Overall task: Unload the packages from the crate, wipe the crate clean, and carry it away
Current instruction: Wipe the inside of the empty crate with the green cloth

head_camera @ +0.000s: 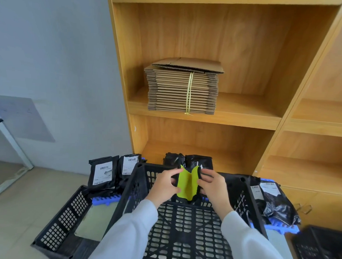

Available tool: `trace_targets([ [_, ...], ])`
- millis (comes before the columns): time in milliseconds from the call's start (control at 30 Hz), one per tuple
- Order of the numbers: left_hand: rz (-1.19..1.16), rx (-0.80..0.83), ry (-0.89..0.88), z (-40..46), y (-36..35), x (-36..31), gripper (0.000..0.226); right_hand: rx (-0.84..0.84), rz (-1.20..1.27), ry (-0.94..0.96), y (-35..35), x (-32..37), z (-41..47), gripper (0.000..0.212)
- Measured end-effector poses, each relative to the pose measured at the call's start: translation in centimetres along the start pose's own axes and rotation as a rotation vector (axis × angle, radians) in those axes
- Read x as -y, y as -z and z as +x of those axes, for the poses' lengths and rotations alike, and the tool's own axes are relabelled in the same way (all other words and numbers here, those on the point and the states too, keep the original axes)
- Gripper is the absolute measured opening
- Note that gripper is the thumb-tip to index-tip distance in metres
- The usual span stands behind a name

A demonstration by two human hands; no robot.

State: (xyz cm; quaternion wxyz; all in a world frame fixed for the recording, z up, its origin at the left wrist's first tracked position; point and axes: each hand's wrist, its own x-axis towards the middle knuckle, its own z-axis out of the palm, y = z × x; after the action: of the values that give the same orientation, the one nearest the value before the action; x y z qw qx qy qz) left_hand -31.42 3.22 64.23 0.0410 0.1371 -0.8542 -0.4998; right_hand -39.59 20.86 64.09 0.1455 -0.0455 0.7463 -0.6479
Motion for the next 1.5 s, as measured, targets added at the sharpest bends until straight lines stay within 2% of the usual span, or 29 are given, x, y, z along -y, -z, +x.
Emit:
trace_targets([
  [100,0.047,0.004,-0.036,-1.0,-0.8,-0.3,0.083,-0.005,-0.061,0.014,-1.4,-0.4,-1.0,0.037],
  [467,-0.028,0.027,-0.11,-5.1,-1.2,0.1,0.094,0.01,-0.319,0.169,-4.2,-1.3,-5.1,0.041],
  [633,-0.115,0.035,-0.053,-6.6,-0.8,0.6,0.09,0.024,-0.318,0.168,-4.8,-1.6,-6.6,0.036],
  [800,-0.275,0.068,0.001,-7.3,-1.1,1.7,0.09,-0.012,-0.336,0.153,-5.5,-2.0,-7.9,0.043],
  [867,-0.449,0.06,0.057,-7.6,-1.0,1.8,0.084,-0.013,-0.359,0.136,-5.6,-2.2,-7.9,0.037],
  [933,-0.608,0.027,0.137,-8.1,-0.4,1.8,0.064,0.003,-0.361,0.132,-5.4,-2.3,-7.7,0.031],
  [1000,-0.593,-0.025,0.177,-8.3,0.3,2.3,0.038,0.008,-0.29,0.124,-5.0,-2.2,-7.8,0.029],
  [1100,-0.439,-0.094,0.195,-8.2,1.3,3.4,0.018,-0.001,-0.099,0.09,-4.2,-1.4,-8.2,0.028],
  [1167,-0.531,-0.055,0.258,-8.4,1.9,3.7,0.019,0.023,-0.004,0.1,-3.5,-0.8,-8.1,0.022],
  [1233,-0.681,0.073,0.293,-8.6,2.6,3.6,0.024,0.055,0.03,0.139,-2.9,-0.2,-8.0,0.012],
  [1333,-0.881,0.225,0.253,-8.5,2.8,3.3,0.027,0.111,-0.033,0.204,-1.8,0.3,-8.0,0.022],
  [1400,-0.925,0.231,0.211,-8.3,2.5,2.6,0.028,0.118,-0.057,0.215,-1.0,0.5,-8.1,0.026],
  [1500,-0.85,0.183,0.142,-7.7,1.8,1.7,0.032,0.082,-0.083,0.223,0.3,0.4,-8.1,0.02],
])
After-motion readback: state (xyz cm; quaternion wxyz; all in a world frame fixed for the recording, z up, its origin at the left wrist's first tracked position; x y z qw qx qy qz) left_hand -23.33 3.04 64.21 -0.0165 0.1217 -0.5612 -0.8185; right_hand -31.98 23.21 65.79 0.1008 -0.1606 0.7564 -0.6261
